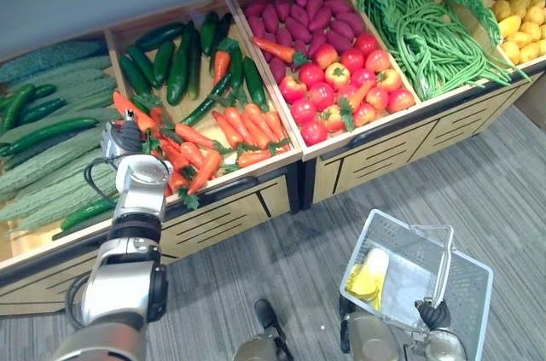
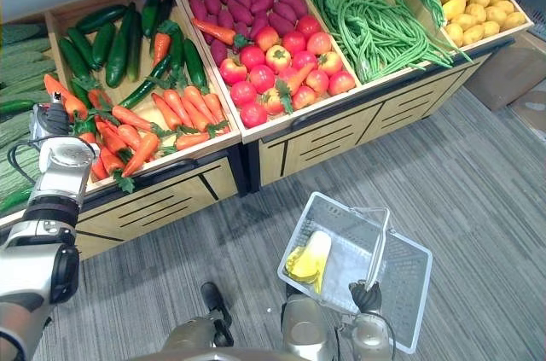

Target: Pick vegetable in the basket

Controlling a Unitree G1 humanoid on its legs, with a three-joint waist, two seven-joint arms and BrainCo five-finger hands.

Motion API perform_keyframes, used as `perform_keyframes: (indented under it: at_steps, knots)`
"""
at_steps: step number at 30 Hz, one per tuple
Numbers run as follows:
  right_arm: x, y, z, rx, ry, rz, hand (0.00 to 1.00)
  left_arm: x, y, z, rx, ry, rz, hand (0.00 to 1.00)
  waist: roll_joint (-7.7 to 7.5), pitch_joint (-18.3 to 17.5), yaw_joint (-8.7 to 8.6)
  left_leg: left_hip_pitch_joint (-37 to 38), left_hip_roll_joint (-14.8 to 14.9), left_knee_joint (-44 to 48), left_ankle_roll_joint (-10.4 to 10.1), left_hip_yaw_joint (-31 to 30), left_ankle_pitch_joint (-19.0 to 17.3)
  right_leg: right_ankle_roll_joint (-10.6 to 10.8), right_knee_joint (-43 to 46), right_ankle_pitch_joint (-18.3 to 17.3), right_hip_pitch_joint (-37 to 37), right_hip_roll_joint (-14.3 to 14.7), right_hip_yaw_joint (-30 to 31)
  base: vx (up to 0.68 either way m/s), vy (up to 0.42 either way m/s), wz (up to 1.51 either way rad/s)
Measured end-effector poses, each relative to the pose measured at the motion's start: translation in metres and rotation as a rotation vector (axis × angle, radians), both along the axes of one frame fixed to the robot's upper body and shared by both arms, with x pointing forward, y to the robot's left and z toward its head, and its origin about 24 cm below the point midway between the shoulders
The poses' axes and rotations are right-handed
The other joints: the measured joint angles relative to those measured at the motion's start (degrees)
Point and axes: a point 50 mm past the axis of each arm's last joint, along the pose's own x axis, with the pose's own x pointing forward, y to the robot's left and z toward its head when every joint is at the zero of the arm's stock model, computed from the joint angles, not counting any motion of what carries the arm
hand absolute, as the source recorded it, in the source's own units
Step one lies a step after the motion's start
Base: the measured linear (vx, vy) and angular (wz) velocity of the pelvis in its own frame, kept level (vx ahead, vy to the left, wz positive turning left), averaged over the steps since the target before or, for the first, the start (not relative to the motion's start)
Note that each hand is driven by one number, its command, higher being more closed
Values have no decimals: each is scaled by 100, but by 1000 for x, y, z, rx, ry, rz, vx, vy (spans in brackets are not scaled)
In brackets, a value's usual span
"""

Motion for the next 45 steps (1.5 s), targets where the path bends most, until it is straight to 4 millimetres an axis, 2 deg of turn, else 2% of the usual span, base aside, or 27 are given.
perform_keyframes:
  at_steps: [7, 12, 20, 23, 26, 28, 32, 35, 38, 40, 45]
  knots:
    - [-9, -4, -2, -4, 18, -25, 100, -1, 0, 10, 117, 0, -55, 100, 48, -38, 2, 1, -18, -2, -10, -7, 6, 109, -252, 61, 137, -4, 11, 1, 9, 1]
    - [-10, -5, -2, -12, 25, -17, 100, 0, -6, 20, 215, -14, -135, 100, 63, -49, 14, 67, -50, 13, 59, 11, 19, 94, -426, 220, 266, 48, 66, 94, 0, -6]
    - [-13, -14, 0, -59, 38, -14, 100, 0, -21, 39, 377, -58, -283, 100, 234, -150, 16, 229, -11, 15, 56, 26, 11, 79, -551, 244, 450, 122, 115, 73, -12, -6]
    - [-15, -21, 1, -84, 44, -12, 100, 2, -32, 43, 408, -81, -355, 100, 297, -189, 22, 294, -2, -11, 29, 22, -11, 71, -550, 239, 511, 129, 113, 0, 0, 0]
    - [-15, -36, 7, -143, 52, 7, 100, -3, -41, 49, 494, -97, -436, 100, 305, -205, 37, 371, 2, -14, 16, 55, -43, 51, -556, 222, 554, 130, 134, -25, 10, -7]
    - [-14, -52, 14, -190, 54, 30, 100, -7, -47, 53, 539, -114, -495, 100, 303, -210, 54, 372, -4, -15, 17, 67, -43, 37, -573, 208, 556, 117, 139, -14, 5, -2]
    - [-15, -77, 25, -256, 70, 69, 100, -13, -62, 44, 577, -98, -602, 100, 244, -416, 158, 339, 7, -19, -12, 162, -64, 147, -736, 322, 558, 98, 255, 14, 10, -8]
    - [-5, -93, 41, -293, 42, 127, 100, -18, -77, 42, 613, -105, -707, 100, 154, -493, 163, 351, 5, -20, 8, 186, -53, 132, -745, 406, 570, 76, 291, 24, 6, -4]
    - [6, -100, 55, -315, 4, 183, 100, -21, -88, 45, 630, -128, -772, 100, 72, -578, 157, 368, 0, -20, 14, 232, -51, 136, -749, 457, 569, 73, 328, 13, 13, -8]
    - [18, -103, 68, -325, -33, 254, 100, -27, -98, 46, 646, -160, -836, 100, -45, -703, 162, 416, 17, -20, 9, 355, -68, 131, -767, 494, 567, 94, 438, 7, 8, -21]
    - [41, -103, 95, -369, -89, 427, 100, -34, -119, 51, 685, -205, -962, 100, -172, -811, 168, 508, 15, -21, 14, 537, -116, 163, -837, 558, 592, 105, 605, -16, -3, -19]
